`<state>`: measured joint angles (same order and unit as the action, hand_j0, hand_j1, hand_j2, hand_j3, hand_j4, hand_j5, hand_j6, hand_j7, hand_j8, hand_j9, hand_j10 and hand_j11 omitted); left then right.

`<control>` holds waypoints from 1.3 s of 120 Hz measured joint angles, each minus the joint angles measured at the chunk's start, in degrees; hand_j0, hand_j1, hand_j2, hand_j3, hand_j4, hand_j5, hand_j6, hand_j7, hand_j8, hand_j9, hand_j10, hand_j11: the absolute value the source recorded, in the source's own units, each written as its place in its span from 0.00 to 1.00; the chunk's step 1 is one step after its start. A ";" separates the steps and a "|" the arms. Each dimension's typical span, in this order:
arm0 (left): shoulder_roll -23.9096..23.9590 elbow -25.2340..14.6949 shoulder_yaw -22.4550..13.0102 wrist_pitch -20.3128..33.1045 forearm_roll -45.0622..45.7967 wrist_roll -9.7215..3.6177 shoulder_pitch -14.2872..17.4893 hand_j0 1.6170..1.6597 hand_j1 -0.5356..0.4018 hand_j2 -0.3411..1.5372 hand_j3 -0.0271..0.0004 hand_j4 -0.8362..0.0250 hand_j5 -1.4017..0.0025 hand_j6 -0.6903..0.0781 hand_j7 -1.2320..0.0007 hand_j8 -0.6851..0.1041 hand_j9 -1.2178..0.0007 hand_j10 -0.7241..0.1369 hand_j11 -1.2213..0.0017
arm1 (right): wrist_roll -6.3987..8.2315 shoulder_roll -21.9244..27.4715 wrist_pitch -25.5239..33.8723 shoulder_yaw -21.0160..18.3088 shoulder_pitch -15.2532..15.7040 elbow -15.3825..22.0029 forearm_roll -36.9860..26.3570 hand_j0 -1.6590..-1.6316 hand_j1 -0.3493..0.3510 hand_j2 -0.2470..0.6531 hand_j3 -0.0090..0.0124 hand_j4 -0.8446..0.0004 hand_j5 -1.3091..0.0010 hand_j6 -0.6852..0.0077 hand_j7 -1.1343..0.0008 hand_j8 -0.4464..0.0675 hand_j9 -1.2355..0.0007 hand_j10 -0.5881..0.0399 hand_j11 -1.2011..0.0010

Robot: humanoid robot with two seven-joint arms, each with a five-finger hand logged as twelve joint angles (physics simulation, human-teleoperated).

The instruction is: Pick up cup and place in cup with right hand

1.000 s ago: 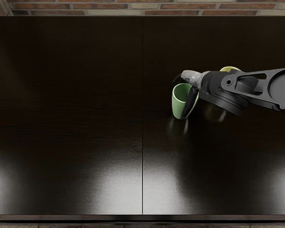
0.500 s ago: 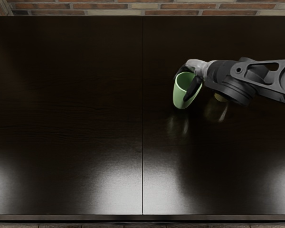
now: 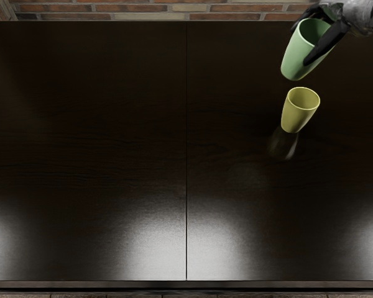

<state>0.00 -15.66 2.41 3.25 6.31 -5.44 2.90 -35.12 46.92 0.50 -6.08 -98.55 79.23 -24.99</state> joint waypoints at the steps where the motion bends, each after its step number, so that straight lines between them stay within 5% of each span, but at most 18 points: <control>1: 0.00 0.00 0.00 0.00 0.00 0.00 0.00 0.96 0.94 0.18 0.99 0.97 0.99 0.89 1.00 0.86 1.00 0.84 0.99 | 0.00 0.31 -0.14 -0.08 -0.03 0.01 -0.04 0.63 0.77 0.34 0.38 0.53 0.34 0.74 0.34 0.72 0.33 0.62 0.33; 20: 0.00 0.00 0.00 0.00 0.00 0.00 0.00 0.96 0.94 0.18 0.99 0.97 0.99 0.89 1.00 0.86 1.00 0.84 0.99 | -0.02 2.78 -1.49 -1.40 0.28 0.10 -0.80 0.67 0.77 0.35 0.38 0.51 0.35 0.73 0.33 0.71 0.34 0.63 0.33; 104: 0.00 0.01 -0.01 0.00 0.00 0.00 0.00 0.96 0.94 0.18 0.99 0.97 0.99 0.89 1.00 0.86 1.00 0.84 0.99 | -0.02 -2.89 -0.99 -1.17 6.63 -5.25 -4.13 0.74 0.78 0.35 0.39 0.52 0.35 0.75 0.32 0.73 0.34 0.63 0.31; 156: 0.00 0.00 0.00 0.00 0.00 0.00 0.00 0.96 0.94 0.18 0.99 0.97 0.99 0.89 1.00 0.86 1.00 0.84 0.99 | -0.01 -4.20 -0.94 -1.16 7.43 -7.24 -4.44 0.73 0.77 0.34 0.37 0.50 0.37 0.73 0.35 0.71 0.36 0.62 0.34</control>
<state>0.00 -15.67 2.41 3.25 6.32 -5.45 2.90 -35.13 42.72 -0.44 -7.25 -91.12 71.99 -29.43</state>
